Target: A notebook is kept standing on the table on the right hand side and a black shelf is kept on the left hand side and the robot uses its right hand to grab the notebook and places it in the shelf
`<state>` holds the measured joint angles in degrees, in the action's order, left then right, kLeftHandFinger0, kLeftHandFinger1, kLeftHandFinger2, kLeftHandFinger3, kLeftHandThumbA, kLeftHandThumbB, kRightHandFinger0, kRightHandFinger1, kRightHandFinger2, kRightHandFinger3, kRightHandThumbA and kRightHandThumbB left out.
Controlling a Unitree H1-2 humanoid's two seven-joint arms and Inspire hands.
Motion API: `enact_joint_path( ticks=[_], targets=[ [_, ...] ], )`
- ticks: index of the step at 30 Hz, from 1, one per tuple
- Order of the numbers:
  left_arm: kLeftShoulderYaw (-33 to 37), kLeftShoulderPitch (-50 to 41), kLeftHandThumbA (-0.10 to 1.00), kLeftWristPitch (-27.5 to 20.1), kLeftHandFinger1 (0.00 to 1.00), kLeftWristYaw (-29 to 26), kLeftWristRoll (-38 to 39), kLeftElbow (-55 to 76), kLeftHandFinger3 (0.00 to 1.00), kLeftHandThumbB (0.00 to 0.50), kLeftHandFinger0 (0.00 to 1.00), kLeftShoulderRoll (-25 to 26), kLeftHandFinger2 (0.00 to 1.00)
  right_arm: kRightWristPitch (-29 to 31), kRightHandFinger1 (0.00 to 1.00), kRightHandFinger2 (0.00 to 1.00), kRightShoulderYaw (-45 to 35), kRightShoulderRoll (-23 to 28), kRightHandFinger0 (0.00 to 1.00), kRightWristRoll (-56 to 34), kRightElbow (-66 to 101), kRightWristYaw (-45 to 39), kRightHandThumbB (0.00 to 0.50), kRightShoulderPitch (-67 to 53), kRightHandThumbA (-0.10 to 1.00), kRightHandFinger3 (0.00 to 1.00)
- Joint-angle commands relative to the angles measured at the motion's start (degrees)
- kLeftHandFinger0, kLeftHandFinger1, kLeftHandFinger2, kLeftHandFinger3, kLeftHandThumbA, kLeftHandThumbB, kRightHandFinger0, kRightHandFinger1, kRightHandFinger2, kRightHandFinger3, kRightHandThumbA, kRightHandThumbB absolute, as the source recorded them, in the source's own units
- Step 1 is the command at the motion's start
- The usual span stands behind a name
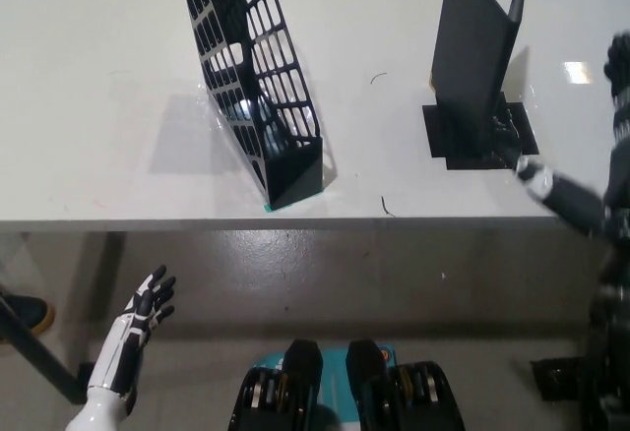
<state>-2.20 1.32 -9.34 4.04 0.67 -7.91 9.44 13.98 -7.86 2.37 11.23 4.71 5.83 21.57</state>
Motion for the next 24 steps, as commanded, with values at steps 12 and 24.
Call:
enact_joint_path(
  ticks=[12, 24],
  targets=[
    [0.6, -0.9, 1.00, -1.9, 1.00, 0.4, -0.2, 1.6, 1.00, 0.101, 1.00, -0.1, 1.00, -4.8, 1.00, 1.00, -3.2, 3.2, 1.00, -2.0, -21.9, 5.7, 0.398, 17.4, 1.00, 1.00],
    [0.8, -1.1, 1.00, -2.4, 1.00, 0.2, -1.0, 0.9, 1.00, 0.109, 1.00, 0.3, 1.00, -2.5, 1.00, 1.00, -2.3, 3.4, 1.00, -1.5, -46.9, 11.0, 0.417, 31.1, 1.00, 1.00]
  ],
)
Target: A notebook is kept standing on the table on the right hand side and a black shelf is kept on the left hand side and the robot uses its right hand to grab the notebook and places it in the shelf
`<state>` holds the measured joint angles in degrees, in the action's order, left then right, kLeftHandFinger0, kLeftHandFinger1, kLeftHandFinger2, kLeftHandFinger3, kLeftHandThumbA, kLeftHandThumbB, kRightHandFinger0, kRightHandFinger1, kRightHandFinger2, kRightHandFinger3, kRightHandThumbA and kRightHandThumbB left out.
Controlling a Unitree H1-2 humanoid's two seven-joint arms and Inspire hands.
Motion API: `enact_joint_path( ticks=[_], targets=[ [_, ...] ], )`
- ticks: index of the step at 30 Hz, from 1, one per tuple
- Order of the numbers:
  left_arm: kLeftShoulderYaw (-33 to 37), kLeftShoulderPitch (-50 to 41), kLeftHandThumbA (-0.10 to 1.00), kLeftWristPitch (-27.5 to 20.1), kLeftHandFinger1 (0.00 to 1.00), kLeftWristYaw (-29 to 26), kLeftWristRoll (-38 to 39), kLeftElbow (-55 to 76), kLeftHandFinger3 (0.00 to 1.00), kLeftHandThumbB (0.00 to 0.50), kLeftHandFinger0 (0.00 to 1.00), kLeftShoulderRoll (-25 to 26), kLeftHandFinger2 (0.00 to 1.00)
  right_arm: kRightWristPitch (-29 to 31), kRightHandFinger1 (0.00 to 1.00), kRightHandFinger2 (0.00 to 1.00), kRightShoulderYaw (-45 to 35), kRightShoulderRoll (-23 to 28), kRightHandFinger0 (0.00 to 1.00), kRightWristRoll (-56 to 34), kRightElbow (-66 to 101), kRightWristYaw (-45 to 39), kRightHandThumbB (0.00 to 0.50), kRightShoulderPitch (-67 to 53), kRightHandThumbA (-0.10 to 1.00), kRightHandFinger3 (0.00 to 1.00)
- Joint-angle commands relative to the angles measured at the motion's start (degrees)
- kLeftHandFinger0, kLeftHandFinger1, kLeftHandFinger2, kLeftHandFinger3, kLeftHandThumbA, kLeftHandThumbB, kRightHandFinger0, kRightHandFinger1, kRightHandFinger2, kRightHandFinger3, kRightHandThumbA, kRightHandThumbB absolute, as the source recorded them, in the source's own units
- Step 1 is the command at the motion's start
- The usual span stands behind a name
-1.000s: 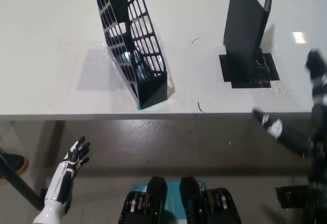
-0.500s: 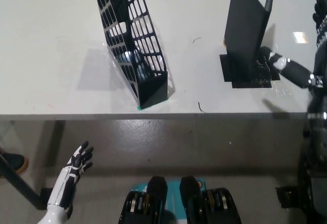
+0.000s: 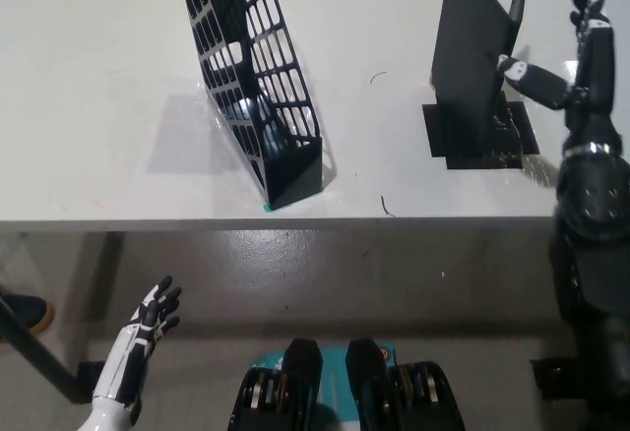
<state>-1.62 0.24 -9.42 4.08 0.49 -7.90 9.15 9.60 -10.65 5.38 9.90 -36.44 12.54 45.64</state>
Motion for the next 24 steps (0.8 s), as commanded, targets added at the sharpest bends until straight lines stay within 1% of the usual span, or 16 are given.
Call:
enact_joint_path(
  ticks=[1, 4, 5, 7, 11, 12, 14, 15, 16, 17, 18, 19, 20, 21, 22, 24],
  targets=[
    [0.2, 0.0, 1.00, -2.5, 1.00, 0.1, -0.9, 0.8, 1.00, 0.109, 1.00, 0.6, 1.00, 1.9, 1.00, 1.00, 0.4, 0.3, 1.00, -0.6, -7.3, 4.3, 0.427, 7.8, 1.00, 1.00],
    [0.4, 0.0, 1.00, -3.3, 1.00, 0.3, -0.9, 0.2, 1.00, 0.108, 1.00, 0.5, 1.00, 3.2, 1.00, 1.00, 0.5, -0.2, 1.00, -1.3, -15.3, 5.4, 0.461, 11.6, 1.00, 1.00],
    [0.3, 0.0, 1.00, -3.4, 1.00, 0.3, -0.7, 0.3, 1.00, 0.105, 1.00, 0.5, 1.00, 3.8, 1.00, 1.00, 0.6, -0.3, 1.00, -1.4, -18.2, 5.7, 0.491, 13.0, 1.00, 1.00],
    [0.2, 0.0, 1.00, -2.9, 1.00, 0.2, -0.8, 0.4, 1.00, 0.108, 1.00, 0.5, 1.00, 5.3, 1.00, 1.00, 0.2, -1.0, 1.00, -2.8, -23.0, 5.5, 0.500, 15.6, 1.00, 1.00],
    [0.1, 0.0, 1.00, -2.8, 1.00, 0.1, -0.6, 0.5, 1.00, 0.116, 1.00, 0.5, 1.00, 8.4, 1.00, 1.00, -1.4, -1.9, 1.00, -6.3, -34.1, 4.4, 0.431, 20.3, 1.00, 1.00],
    [0.1, 0.0, 1.00, -2.8, 1.00, 0.2, -0.5, 0.4, 1.00, 0.119, 1.00, 0.5, 1.00, 8.4, 1.00, 1.00, -2.2, -2.2, 1.00, -7.5, -36.0, 3.9, 0.410, 21.0, 0.98, 1.00],
    [0.0, 0.0, 1.00, -3.0, 1.00, 0.4, -0.1, 0.3, 1.00, 0.119, 1.00, 0.5, 1.00, 7.7, 1.00, 1.00, -3.9, -2.8, 1.00, -9.2, -38.6, 5.1, 0.435, 22.2, 0.90, 1.00],
    [0.0, 0.0, 1.00, -3.1, 1.00, 0.3, -0.3, 0.3, 1.00, 0.116, 1.00, 0.6, 1.00, 6.7, 1.00, 1.00, -4.7, -3.2, 1.00, -9.7, -40.7, 8.2, 0.441, 23.1, 0.79, 1.00],
    [0.3, -0.2, 1.00, -3.3, 1.00, 0.6, -0.1, 0.1, 1.00, 0.102, 1.00, 0.4, 1.00, 5.5, 0.56, 0.68, -5.8, -3.4, 0.58, -10.2, -41.4, 12.5, 0.333, 23.4, 0.47, 0.90],
    [0.3, -0.2, 1.00, -3.3, 1.00, 0.6, -0.1, 0.0, 1.00, 0.102, 1.00, 0.4, 1.00, 5.6, 0.56, 0.68, -6.0, -3.4, 0.58, -10.3, -41.8, 13.1, 0.333, 23.6, 0.47, 0.90],
    [0.2, 0.0, 1.00, -3.4, 1.00, 0.5, -0.1, -0.1, 1.00, 0.100, 1.00, 0.4, 1.00, 6.6, 0.06, 0.21, -8.6, -3.9, 0.03, -12.7, -42.2, 16.1, 0.239, 24.2, 0.03, 0.21],
    [0.1, 0.0, 1.00, -3.4, 1.00, 0.5, -0.1, -0.1, 1.00, 0.101, 1.00, 0.5, 1.00, 7.5, 0.01, 0.26, -9.9, -4.1, 0.00, -13.8, -42.2, 16.2, 0.187, 24.5, -0.09, 0.16],
    [-0.1, 0.1, 1.00, -3.3, 1.00, 0.4, -0.1, 0.0, 1.00, 0.109, 1.00, 0.6, 1.00, 9.3, 0.00, 0.29, -10.7, -4.2, 0.00, -14.5, -42.1, 15.1, 0.129, 24.5, -0.10, 0.21],
    [-0.1, 0.2, 1.00, -3.2, 1.00, 0.3, -0.1, 0.0, 1.00, 0.110, 1.00, 0.6, 1.00, 9.8, 0.02, 0.42, -10.8, -4.2, 0.00, -14.6, -42.0, 14.8, 0.098, 24.5, -0.10, 0.33],
    [-0.2, 0.2, 1.00, -3.1, 1.00, 0.1, -0.3, 0.2, 1.00, 0.113, 1.00, 0.7, 1.00, 11.0, 0.08, 0.54, -10.9, -4.2, 0.00, -14.5, -41.9, 14.5, 0.096, 24.4, -0.10, 0.48],
    [-0.2, 0.2, 1.00, -3.0, 1.00, 0.2, -0.3, 0.3, 1.00, 0.129, 1.00, 0.8, 1.00, 12.1, 0.13, 0.57, -10.4, -4.2, 0.00, -13.8, -41.7, 15.5, 0.111, 24.5, -0.10, 0.56]
  ],
)
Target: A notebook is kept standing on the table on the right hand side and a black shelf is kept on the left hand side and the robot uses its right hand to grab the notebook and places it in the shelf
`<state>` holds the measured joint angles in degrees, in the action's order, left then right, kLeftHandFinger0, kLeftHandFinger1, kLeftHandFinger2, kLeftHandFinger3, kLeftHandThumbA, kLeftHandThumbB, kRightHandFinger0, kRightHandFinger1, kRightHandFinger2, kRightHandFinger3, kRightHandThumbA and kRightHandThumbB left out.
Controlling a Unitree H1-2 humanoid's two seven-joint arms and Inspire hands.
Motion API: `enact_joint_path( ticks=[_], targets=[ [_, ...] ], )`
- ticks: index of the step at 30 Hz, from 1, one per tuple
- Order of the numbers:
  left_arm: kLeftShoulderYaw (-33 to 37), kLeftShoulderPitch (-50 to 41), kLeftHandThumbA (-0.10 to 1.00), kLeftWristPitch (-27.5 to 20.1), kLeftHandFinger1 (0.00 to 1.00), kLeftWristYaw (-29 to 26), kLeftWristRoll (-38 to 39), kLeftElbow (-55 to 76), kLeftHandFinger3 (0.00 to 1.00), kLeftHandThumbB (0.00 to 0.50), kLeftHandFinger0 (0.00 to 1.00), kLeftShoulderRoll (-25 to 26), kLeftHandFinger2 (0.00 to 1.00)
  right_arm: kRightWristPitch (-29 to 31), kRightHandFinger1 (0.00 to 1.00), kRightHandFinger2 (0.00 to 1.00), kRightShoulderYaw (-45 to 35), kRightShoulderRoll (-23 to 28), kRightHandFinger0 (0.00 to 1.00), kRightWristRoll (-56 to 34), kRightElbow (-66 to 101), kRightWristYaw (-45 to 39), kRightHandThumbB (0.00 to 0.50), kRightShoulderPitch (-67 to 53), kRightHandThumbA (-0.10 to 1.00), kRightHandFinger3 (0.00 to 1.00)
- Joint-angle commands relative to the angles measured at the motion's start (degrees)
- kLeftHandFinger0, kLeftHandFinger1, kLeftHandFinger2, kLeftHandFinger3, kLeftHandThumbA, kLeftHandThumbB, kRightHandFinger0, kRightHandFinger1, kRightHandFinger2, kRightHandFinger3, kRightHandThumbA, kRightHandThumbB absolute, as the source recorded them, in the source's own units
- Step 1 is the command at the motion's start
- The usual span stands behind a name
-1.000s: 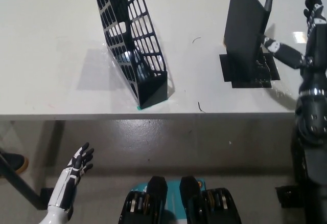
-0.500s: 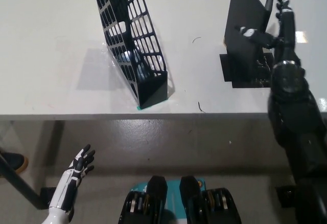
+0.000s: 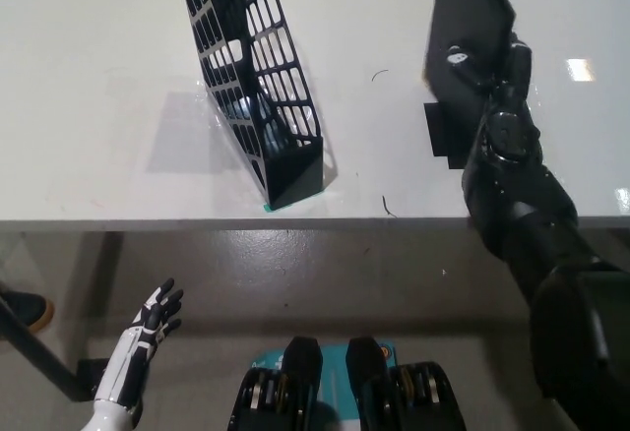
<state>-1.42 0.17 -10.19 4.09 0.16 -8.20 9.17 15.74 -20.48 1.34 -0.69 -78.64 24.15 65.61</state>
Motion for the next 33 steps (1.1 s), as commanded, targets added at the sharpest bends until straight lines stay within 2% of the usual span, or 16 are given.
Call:
enact_joint_path(
  ticks=[1, 3, 5, 8, 11, 14, 15, 17, 20, 21, 23, 24, 28, 29, 31, 33],
  targets=[
    [-0.5, 0.3, 1.00, -2.4, 1.00, 0.2, 0.1, 0.6, 1.00, 0.132, 1.00, 0.8, 1.00, 6.8, 0.15, 0.57, -0.8, -0.2, 0.00, -3.7, 0.7, 3.4, 0.115, 4.5, -0.10, 0.58],
    [-0.4, 0.4, 1.00, -3.0, 1.00, 0.5, 0.3, -0.1, 1.00, 0.123, 1.00, 0.9, 1.00, 7.3, 0.16, 0.57, -0.4, -0.3, 0.00, -3.5, 1.2, 4.3, 0.113, 4.4, -0.10, 0.63],
    [-0.4, 0.3, 1.00, -2.8, 1.00, 0.8, 0.7, -0.2, 1.00, 0.117, 1.00, 0.9, 1.00, 8.7, 0.08, 0.53, 0.4, -0.2, 0.00, -3.0, 2.0, 4.4, 0.109, 3.9, -0.10, 0.62],
    [-0.4, 0.3, 1.00, -3.2, 1.00, 0.4, 0.3, -0.2, 1.00, 0.111, 1.00, 0.8, 1.00, 9.9, 0.06, 0.52, 1.0, -0.2, 0.00, -3.1, 3.2, 4.5, 0.106, 3.7, -0.10, 0.62],
    [-0.4, 0.3, 1.00, -3.5, 1.00, 0.5, 0.2, -0.3, 1.00, 0.117, 1.00, 0.9, 1.00, 9.1, 0.07, 0.53, 4.3, 0.2, 0.00, 0.5, 4.9, 7.9, 0.128, 3.8, -0.10, 0.65],
    [-0.3, 0.1, 1.00, -2.7, 1.00, 0.5, 0.1, 0.2, 1.00, 0.121, 1.00, 0.8, 1.00, 10.3, 0.05, 0.52, 7.4, 0.3, 0.00, 2.4, 8.9, 9.1, 0.111, 2.9, -0.10, 0.66],
    [-0.3, 0.1, 1.00, -2.7, 1.00, 0.5, 0.2, 0.3, 1.00, 0.121, 1.00, 0.8, 1.00, 11.1, 0.02, 0.47, 9.4, 0.5, 0.00, 4.5, 11.4, 10.3, 0.123, 2.3, -0.10, 0.62],
    [-0.3, 0.2, 1.00, -2.3, 1.00, 0.3, -0.2, 0.6, 1.00, 0.142, 1.00, 1.0, 1.00, 11.2, 0.05, 0.48, 11.7, 0.5, 0.00, 6.6, 18.1, 10.5, 0.102, 1.2, -0.10, 0.60],
    [-0.3, 0.4, 1.00, -2.6, 1.00, 0.5, -0.1, 0.3, 1.00, 0.152, 1.00, 1.1, 1.00, 6.8, 0.02, 0.43, 13.6, -0.5, 0.00, 8.0, 32.7, 8.7, 0.099, -1.5, -0.10, 0.59],
    [-0.3, 0.5, 1.00, -2.5, 1.00, 0.5, -0.2, 0.3, 1.00, 0.159, 1.00, 1.1, 1.00, 5.7, 0.02, 0.44, 14.2, -0.7, 0.00, 8.6, 36.4, 8.0, 0.086, -2.1, -0.10, 0.60],
    [-0.3, 0.6, 1.00, -2.3, 1.00, 0.5, 0.0, 0.3, 1.00, 0.147, 1.00, 1.0, 1.00, 2.4, 0.05, 0.50, 16.1, -1.2, 0.00, 12.0, 45.9, 7.7, 0.104, -3.5, -0.10, 0.65],
    [-0.2, 0.6, 1.00, -2.2, 1.00, 0.6, -0.1, 0.4, 1.00, 0.148, 1.00, 1.1, 1.00, -1.2, 0.07, 0.52, 17.3, -1.6, 0.00, 14.6, 52.2, 7.5, 0.106, -4.3, -0.10, 0.66],
    [-0.3, 1.0, 1.00, -2.4, 1.00, 0.8, 0.1, 0.0, 1.00, 0.154, 1.00, 1.3, 1.00, -5.2, 0.09, 0.50, 20.3, -2.4, 0.00, 19.0, 63.2, 5.5, 0.100, -5.5, -0.10, 0.63],
    [-0.2, 1.0, 1.00, -2.2, 1.00, 0.8, 0.0, 0.0, 1.00, 0.156, 1.00, 1.4, 1.00, -5.7, 0.10, 0.51, 20.5, -2.5, 0.00, 19.3, 64.2, 5.2, 0.106, -5.6, -0.10, 0.65],
    [-0.2, 1.1, 1.00, -1.8, 1.00, 0.4, -0.6, 0.3, 1.00, 0.152, 1.00, 1.4, 1.00, -6.1, 0.15, 0.58, 21.8, -3.0, 0.00, 20.5, 67.8, 3.9, 0.098, -5.8, -0.10, 0.76],
    [-0.1, 0.9, 1.00, -1.8, 1.00, 0.5, -0.6, 0.4, 1.00, 0.155, 1.00, 1.5, 1.00, -7.0, 0.17, 0.60, 22.6, -3.7, 0.00, 21.2, 69.9, 3.5, 0.097, -5.9, -0.10, 0.78]
  ],
)
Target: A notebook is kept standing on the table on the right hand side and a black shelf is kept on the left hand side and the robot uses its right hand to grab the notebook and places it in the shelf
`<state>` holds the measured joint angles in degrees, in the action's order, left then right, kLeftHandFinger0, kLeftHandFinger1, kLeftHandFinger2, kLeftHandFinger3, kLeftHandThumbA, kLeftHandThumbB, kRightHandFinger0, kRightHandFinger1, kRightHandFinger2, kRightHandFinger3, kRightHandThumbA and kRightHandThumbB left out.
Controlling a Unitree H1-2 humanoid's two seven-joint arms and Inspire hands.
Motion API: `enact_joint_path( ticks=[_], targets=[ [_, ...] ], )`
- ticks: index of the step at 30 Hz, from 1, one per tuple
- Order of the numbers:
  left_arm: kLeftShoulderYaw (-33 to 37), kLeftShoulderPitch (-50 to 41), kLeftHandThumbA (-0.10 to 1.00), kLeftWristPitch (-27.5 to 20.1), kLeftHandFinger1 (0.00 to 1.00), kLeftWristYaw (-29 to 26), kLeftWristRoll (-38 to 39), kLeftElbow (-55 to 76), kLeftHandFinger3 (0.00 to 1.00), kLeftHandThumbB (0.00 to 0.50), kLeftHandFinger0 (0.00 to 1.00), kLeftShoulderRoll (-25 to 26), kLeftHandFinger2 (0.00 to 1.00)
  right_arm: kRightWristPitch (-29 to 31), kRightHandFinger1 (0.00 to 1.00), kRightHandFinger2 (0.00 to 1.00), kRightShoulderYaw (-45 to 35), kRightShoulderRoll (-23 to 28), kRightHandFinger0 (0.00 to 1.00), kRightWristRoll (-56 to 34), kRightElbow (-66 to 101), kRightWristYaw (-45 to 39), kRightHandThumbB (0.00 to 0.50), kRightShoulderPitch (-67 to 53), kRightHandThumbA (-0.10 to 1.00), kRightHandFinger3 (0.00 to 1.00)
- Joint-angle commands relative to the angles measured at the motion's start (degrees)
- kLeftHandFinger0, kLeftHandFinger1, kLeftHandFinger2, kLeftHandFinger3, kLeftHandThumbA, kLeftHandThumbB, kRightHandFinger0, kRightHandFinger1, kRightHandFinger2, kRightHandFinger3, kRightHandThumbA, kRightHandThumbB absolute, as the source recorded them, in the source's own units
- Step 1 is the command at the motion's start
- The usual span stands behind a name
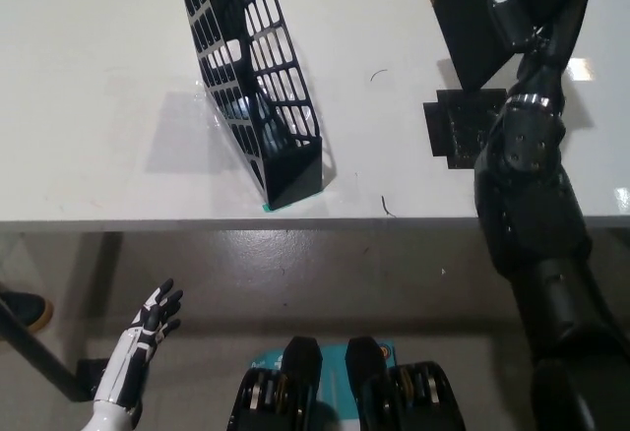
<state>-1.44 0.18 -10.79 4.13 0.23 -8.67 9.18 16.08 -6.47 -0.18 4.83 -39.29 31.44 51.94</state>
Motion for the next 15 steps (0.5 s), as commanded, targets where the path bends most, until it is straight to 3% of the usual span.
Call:
enact_joint_path(
  ticks=[1, 7, 15],
  targets=[
    [-0.1, 0.9, 1.00, -1.2, 1.00, 0.6, -0.6, 1.0, 1.00, 0.163, 1.00, 1.5, 1.00, -8.8, 0.18, 0.60, 9.2, -2.9, 0.00, 16.4, 31.9, -3.9, 0.107, 8.0, -0.10, 0.78],
    [-0.2, 0.9, 1.00, -2.0, 1.00, 0.4, -0.6, 0.1, 1.00, 0.152, 1.00, 1.4, 1.00, -9.5, 0.23, 0.66, 11.7, -5.1, 0.00, 15.6, 32.9, -4.6, 0.108, 9.6, -0.10, 0.78],
    [-0.1, 0.8, 1.00, -2.1, 1.00, 0.4, -1.0, -0.3, 1.00, 0.135, 1.00, 1.7, 1.00, -12.0, 0.23, 0.67, 14.9, -7.5, 0.00, 17.1, 31.2, -3.9, 0.113, 12.7, -0.10, 0.77]
  ],
)
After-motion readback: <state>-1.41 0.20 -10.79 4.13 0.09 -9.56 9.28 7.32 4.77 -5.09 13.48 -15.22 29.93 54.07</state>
